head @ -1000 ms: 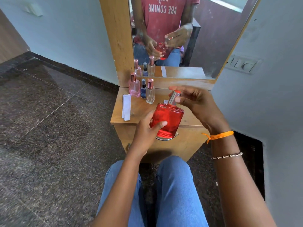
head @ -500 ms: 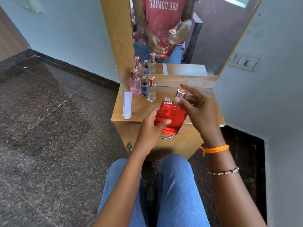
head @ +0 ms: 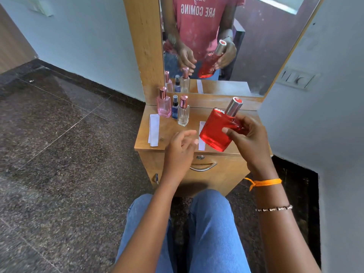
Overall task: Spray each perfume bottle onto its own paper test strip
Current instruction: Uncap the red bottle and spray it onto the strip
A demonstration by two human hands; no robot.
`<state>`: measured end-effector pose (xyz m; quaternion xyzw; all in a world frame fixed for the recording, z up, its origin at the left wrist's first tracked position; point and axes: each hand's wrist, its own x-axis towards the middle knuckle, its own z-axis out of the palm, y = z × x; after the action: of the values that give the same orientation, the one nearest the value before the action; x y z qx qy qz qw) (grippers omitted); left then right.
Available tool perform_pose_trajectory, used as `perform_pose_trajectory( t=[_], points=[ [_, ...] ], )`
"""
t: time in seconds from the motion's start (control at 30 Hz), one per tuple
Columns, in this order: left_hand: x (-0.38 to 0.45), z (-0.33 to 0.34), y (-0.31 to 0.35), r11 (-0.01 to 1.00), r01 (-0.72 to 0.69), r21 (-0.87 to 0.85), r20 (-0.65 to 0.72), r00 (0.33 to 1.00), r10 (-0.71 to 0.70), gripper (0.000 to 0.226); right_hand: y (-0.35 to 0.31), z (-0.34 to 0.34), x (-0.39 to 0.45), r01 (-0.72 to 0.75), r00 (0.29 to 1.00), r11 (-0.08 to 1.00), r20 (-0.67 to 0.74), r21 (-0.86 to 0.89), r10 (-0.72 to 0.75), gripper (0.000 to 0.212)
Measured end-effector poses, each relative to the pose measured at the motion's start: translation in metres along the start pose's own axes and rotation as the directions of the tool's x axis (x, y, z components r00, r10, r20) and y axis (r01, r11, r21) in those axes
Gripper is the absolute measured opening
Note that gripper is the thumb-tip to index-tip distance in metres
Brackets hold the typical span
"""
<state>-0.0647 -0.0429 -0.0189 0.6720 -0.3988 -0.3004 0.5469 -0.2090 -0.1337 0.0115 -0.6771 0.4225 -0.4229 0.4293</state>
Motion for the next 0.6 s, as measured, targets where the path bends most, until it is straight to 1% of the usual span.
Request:
perform_pose_trajectory(
  t=[0.1, 0.17, 0.23, 0.3, 0.43, 0.6],
  points=[
    [0.002, -0.001, -0.004, 0.988, -0.049, 0.146, -0.007, 0.999, 0.050, 0.016, -0.008, 0.006, 0.011, 0.063, 0.989, 0.986, -0.124, -0.153, -0.082, 0.031],
    [0.002, -0.001, -0.005, 0.968, -0.105, 0.226, 0.021, 0.995, 0.103, 0.016, -0.010, 0.013, 0.020, 0.084, 0.975, 0.979, -0.187, -0.185, -0.119, 0.029],
    [0.001, 0.000, -0.006, 0.948, -0.160, 0.273, 0.034, 0.987, 0.157, 0.019, -0.010, 0.023, 0.029, 0.079, 0.959, 0.979, -0.255, -0.187, -0.126, 0.027],
    [0.000, 0.001, -0.006, 0.939, -0.181, 0.292, 0.037, 0.983, 0.178, 0.020, -0.009, 0.033, 0.037, 0.071, 0.944, 0.981, -0.306, -0.183, -0.126, 0.025],
    [0.001, -0.001, -0.004, 0.944, -0.153, 0.291, 0.035, 0.988, 0.149, 0.018, -0.005, 0.053, 0.048, 0.077, 0.934, 0.976, -0.327, -0.206, -0.143, 0.025],
    [0.004, -0.005, -0.004, 0.950, -0.124, 0.287, 0.018, 0.992, 0.124, 0.018, 0.003, 0.072, 0.053, 0.040, 0.916, 0.954, -0.371, -0.298, -0.154, 0.027]
  ],
)
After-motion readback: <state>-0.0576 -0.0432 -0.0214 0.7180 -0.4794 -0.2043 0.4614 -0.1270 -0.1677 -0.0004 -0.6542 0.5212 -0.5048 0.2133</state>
